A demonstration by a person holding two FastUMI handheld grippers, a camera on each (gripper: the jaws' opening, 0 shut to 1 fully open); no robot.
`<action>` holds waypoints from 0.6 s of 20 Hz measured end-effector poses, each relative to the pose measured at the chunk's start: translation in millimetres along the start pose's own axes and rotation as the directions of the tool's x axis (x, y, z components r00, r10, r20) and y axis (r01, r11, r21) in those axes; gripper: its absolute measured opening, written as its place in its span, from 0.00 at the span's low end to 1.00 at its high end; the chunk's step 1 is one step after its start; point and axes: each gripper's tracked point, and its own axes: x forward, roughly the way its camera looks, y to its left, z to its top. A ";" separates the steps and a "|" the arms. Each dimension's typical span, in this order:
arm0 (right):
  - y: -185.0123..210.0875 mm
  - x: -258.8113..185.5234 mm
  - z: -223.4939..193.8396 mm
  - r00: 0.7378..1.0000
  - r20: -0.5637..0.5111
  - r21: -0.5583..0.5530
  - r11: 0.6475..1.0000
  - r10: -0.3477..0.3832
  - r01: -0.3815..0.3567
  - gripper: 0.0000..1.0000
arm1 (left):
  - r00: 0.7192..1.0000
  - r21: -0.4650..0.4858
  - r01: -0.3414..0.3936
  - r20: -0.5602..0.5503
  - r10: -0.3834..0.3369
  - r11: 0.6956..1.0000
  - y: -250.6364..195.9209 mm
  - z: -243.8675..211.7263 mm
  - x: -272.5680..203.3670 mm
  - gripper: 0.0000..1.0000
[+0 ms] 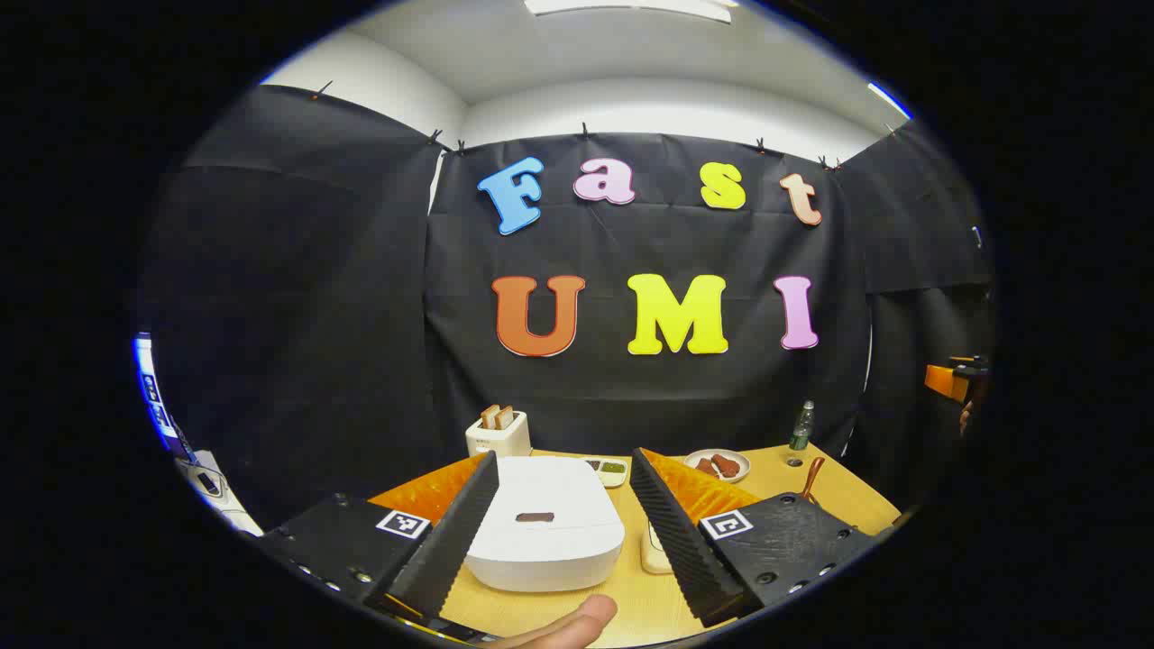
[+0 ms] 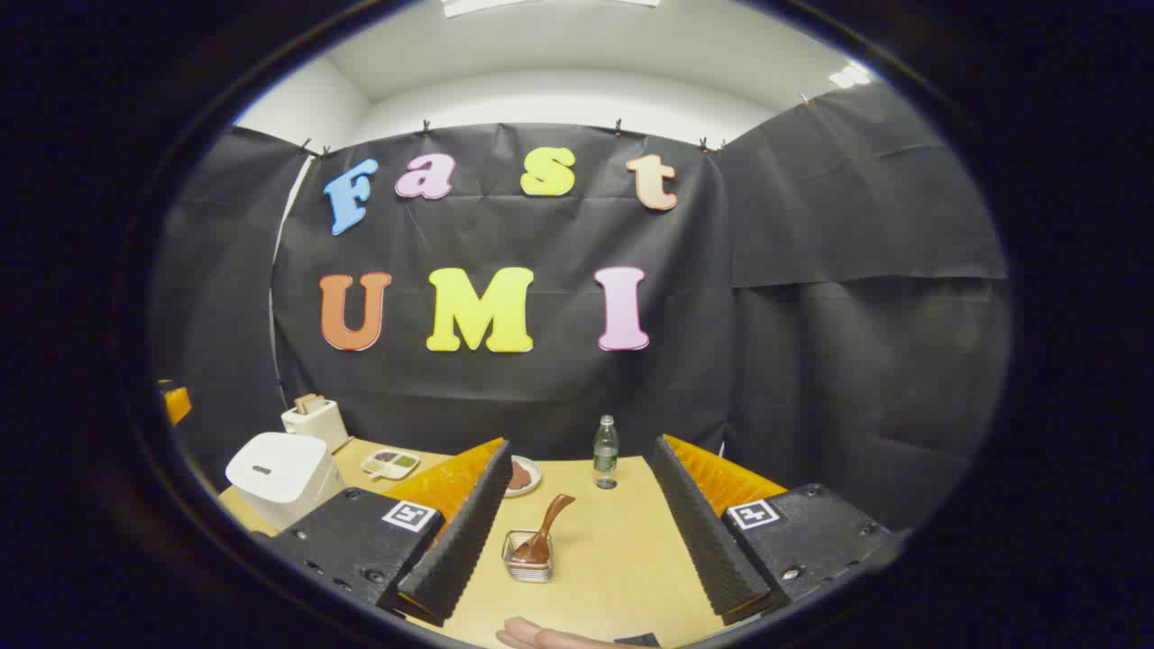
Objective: Close the left gripper, press the button to open the rice cooker; take a wooden spoon from the chopstick holder with the right hand, scoop a spoonful of rice and pour it into the rice cooker, then put the wooden spoon back into the chopstick holder.
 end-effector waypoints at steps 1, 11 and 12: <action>-3.6 0.0 -2.6 1.000 0.000 0.000 1.000 -0.008 0.008 1.00 | 1.000 -0.005 -0.001 -0.002 0.001 1.000 0.4 -0.9 2.9 0.94; -21.8 4.0 -16.9 0.999 -0.030 0.015 0.999 -0.028 0.028 0.99 | 0.999 0.016 0.040 -0.014 -0.040 0.999 -17.4 -2.9 3.6 0.94; -23.3 4.4 -17.4 0.999 -0.032 0.017 0.999 -0.028 0.028 0.99 | 0.999 0.016 0.041 -0.014 -0.041 0.999 -19.0 -2.4 4.2 0.94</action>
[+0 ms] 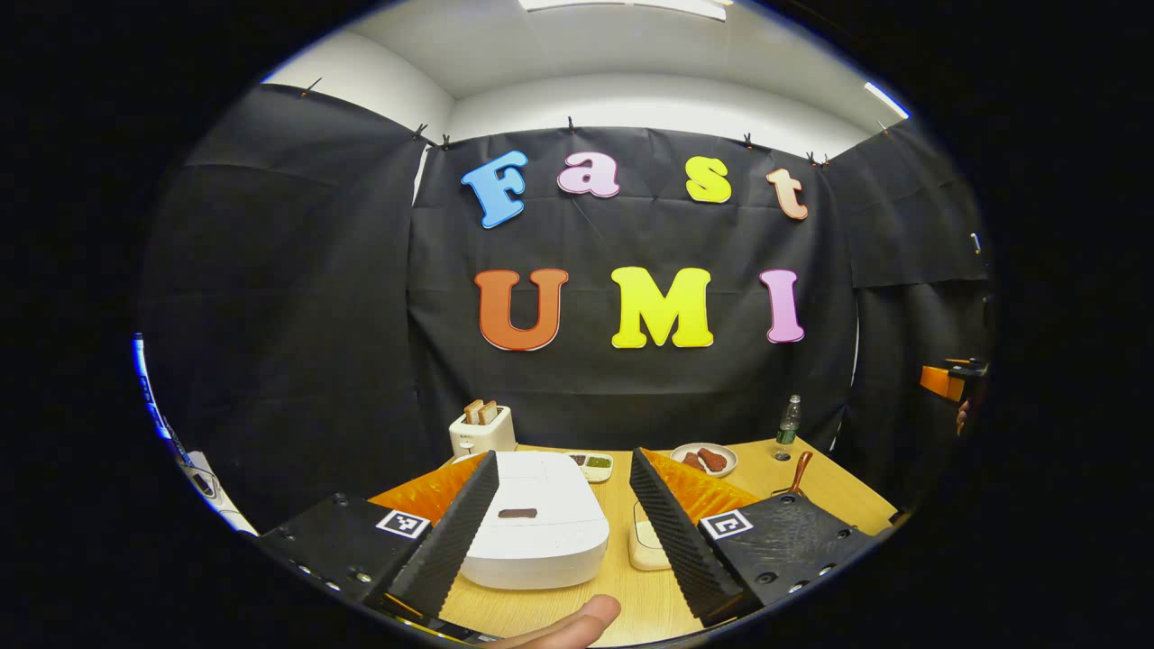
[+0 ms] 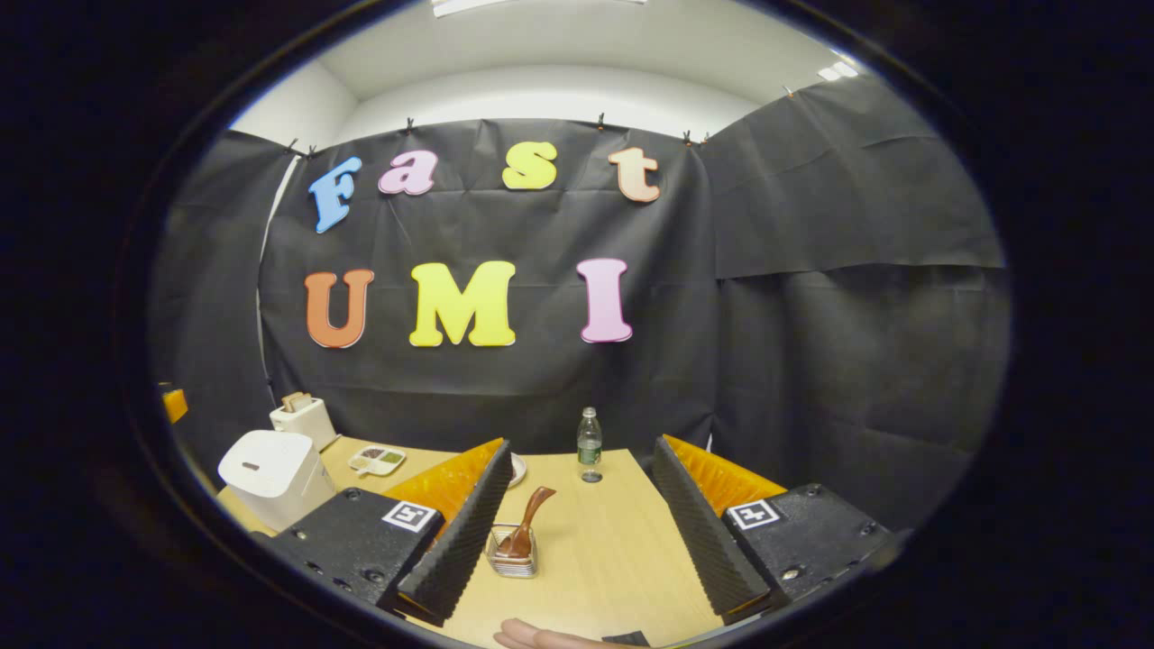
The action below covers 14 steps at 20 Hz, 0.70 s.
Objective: Close the left gripper, press the button to open the rice cooker; take a wooden spoon from the chopstick holder with the right hand, scoop a spoonful of rice and pour it into the rice cooker, then put the wooden spoon back into the chopstick holder.
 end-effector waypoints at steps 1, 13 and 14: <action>-0.6 0.6 -1.2 1.000 -0.002 0.001 1.000 0.000 0.000 1.00 | 1.000 0.000 0.003 -0.002 -0.003 1.000 -2.5 -1.0 -0.2 0.94; 13.4 -0.9 0.4 0.997 0.032 0.026 0.997 0.071 -0.072 0.99 | 1.000 0.002 0.014 0.006 -0.014 1.000 4.4 -3.4 9.2 0.94; 12.4 -0.8 1.2 0.997 0.034 0.026 0.997 0.068 -0.069 0.99 | 1.000 -0.006 0.022 0.006 -0.022 1.000 6.2 -5.2 11.9 0.90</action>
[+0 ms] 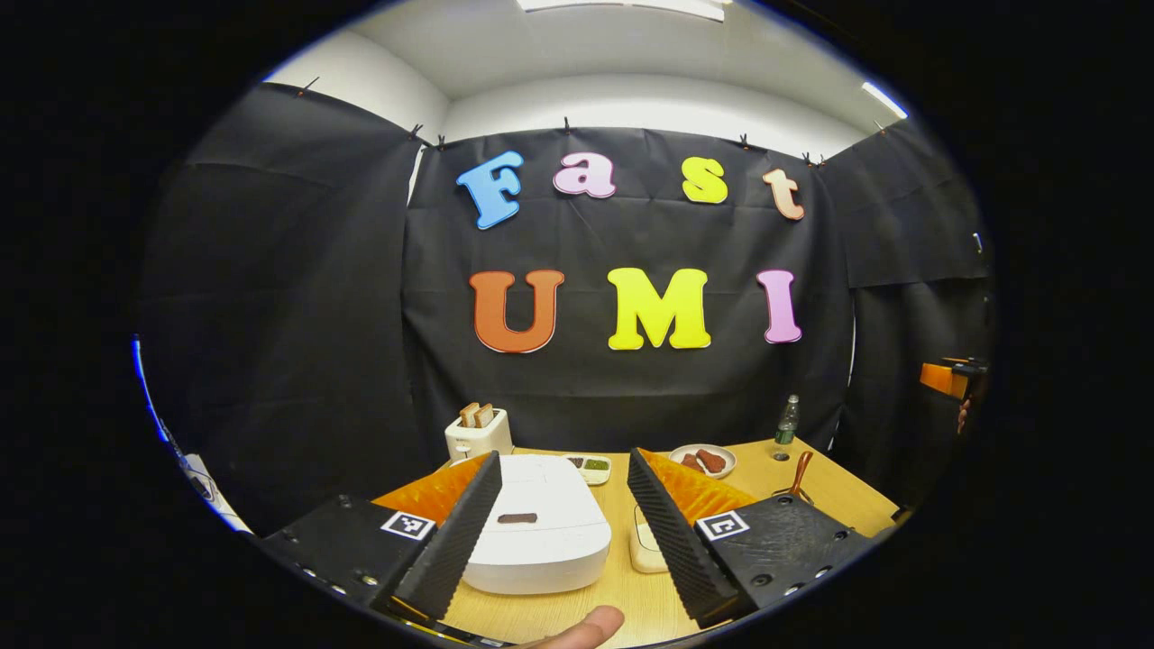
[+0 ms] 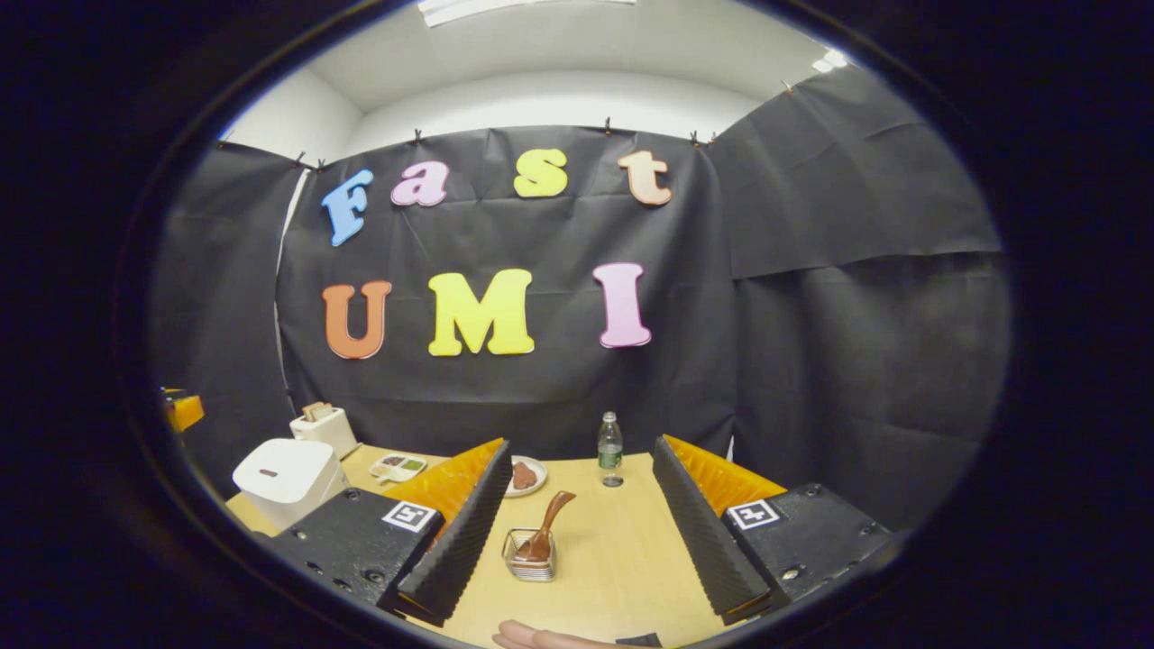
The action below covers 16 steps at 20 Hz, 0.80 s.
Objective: Close the left gripper, press the button to open the rice cooker; take a wooden spoon from the chopstick holder with the right hand, scoop a spoonful of rice and pour it into the rice cooker, then put the wooden spoon back into the chopstick holder.
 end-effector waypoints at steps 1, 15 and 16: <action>-3.4 0.5 0.2 1.000 0.004 0.005 1.000 -0.007 0.006 0.99 | 1.000 -0.008 0.013 -0.015 -0.013 1.000 -2.9 -2.0 1.7 0.88; -27.8 36.9 -37.8 0.999 -0.029 0.044 0.999 -0.014 0.015 0.99 | 0.989 0.047 -0.067 -0.129 0.073 0.997 26.2 -46.2 49.9 0.16; -29.5 40.8 -39.7 0.999 -0.030 0.044 0.999 -0.014 0.016 0.99 | 0.985 0.038 -0.068 -0.155 0.073 0.997 25.7 -55.9 57.2 0.00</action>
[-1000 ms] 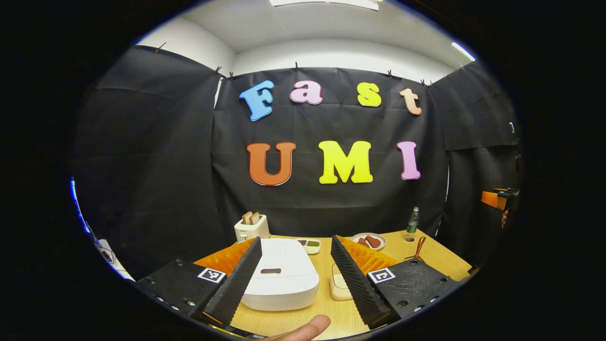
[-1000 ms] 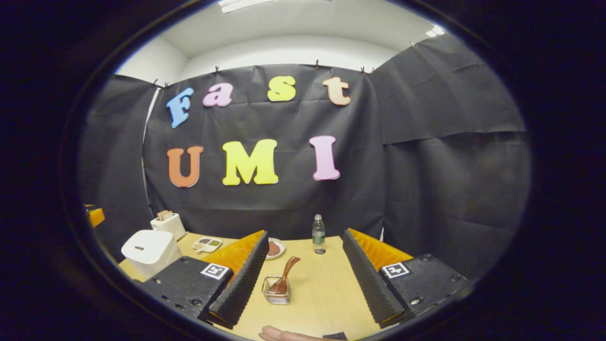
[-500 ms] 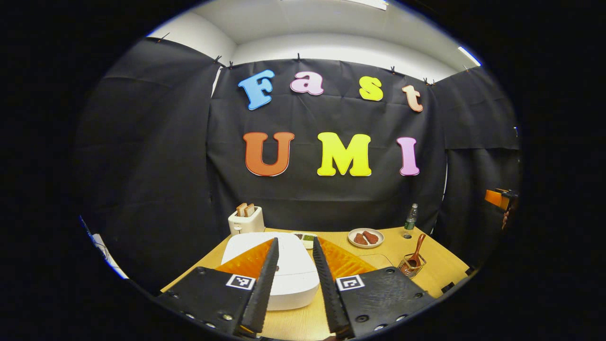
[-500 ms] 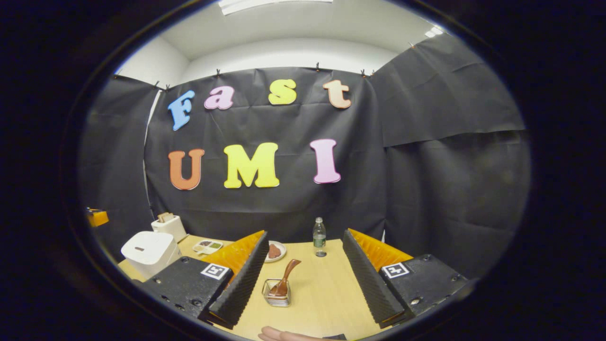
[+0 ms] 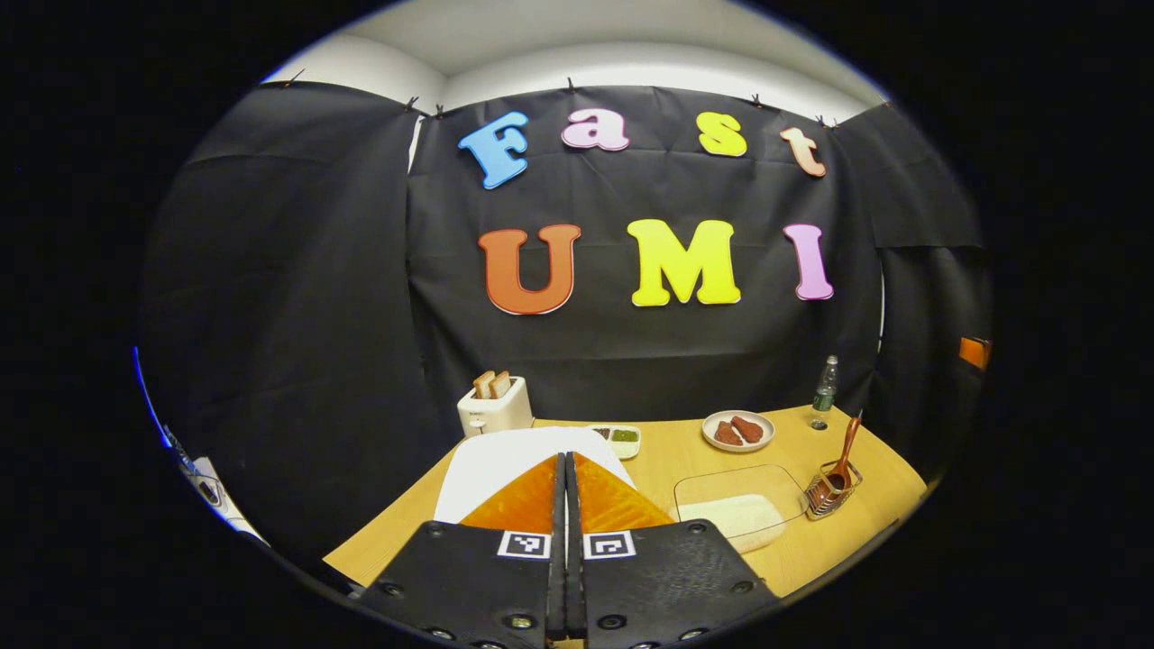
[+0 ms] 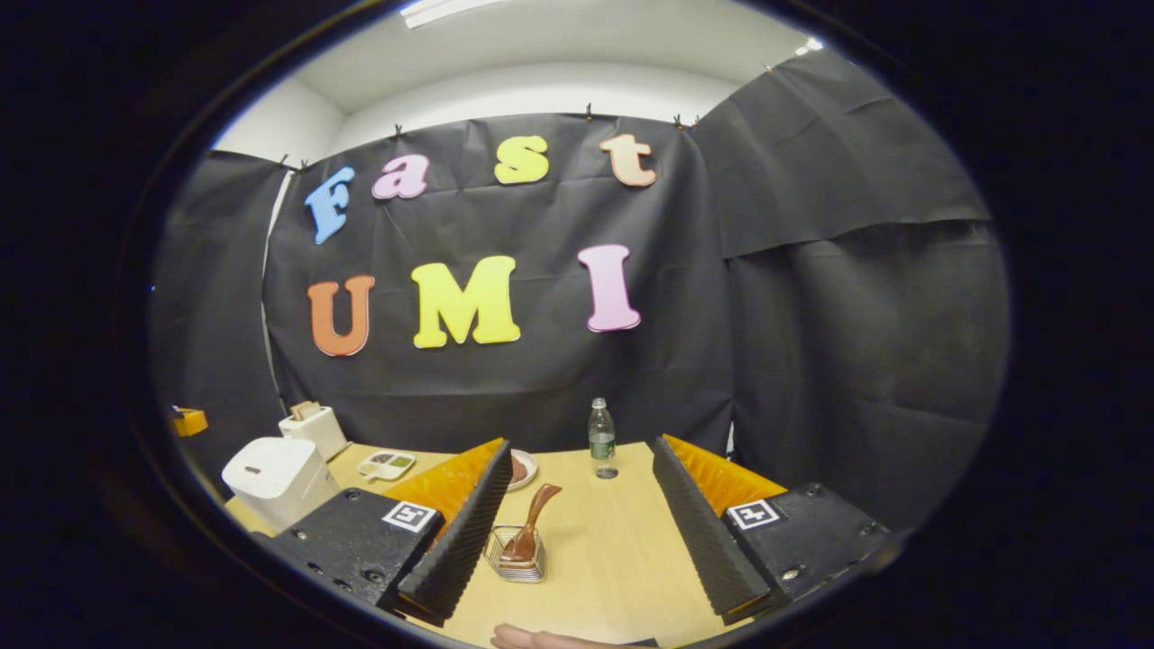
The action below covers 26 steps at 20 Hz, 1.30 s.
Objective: Close the left gripper, press the button to open the rice cooker; take a wooden spoon from the chopstick holder with the right hand, scoop a spoonful of rice and pour it into the rice cooker, then put the wooden spoon back into the chopstick holder.
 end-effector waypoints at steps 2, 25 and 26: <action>-2.6 7.5 -6.0 1.000 0.000 -0.003 1.000 0.004 -0.004 1.00 | 0.999 -0.002 -0.011 -0.044 0.011 1.000 3.4 -11.4 15.2 0.00; -42.3 41.3 -71.2 0.997 -0.078 -0.008 1.000 -0.012 0.011 1.00 | 0.931 0.004 -0.099 -0.353 0.094 0.995 19.9 -107.1 77.1 0.00; -40.1 40.4 -72.2 0.997 -0.080 -0.008 1.000 -0.005 0.005 1.00 | 0.922 -0.008 -0.103 -0.375 0.093 0.995 18.2 -110.2 76.1 0.00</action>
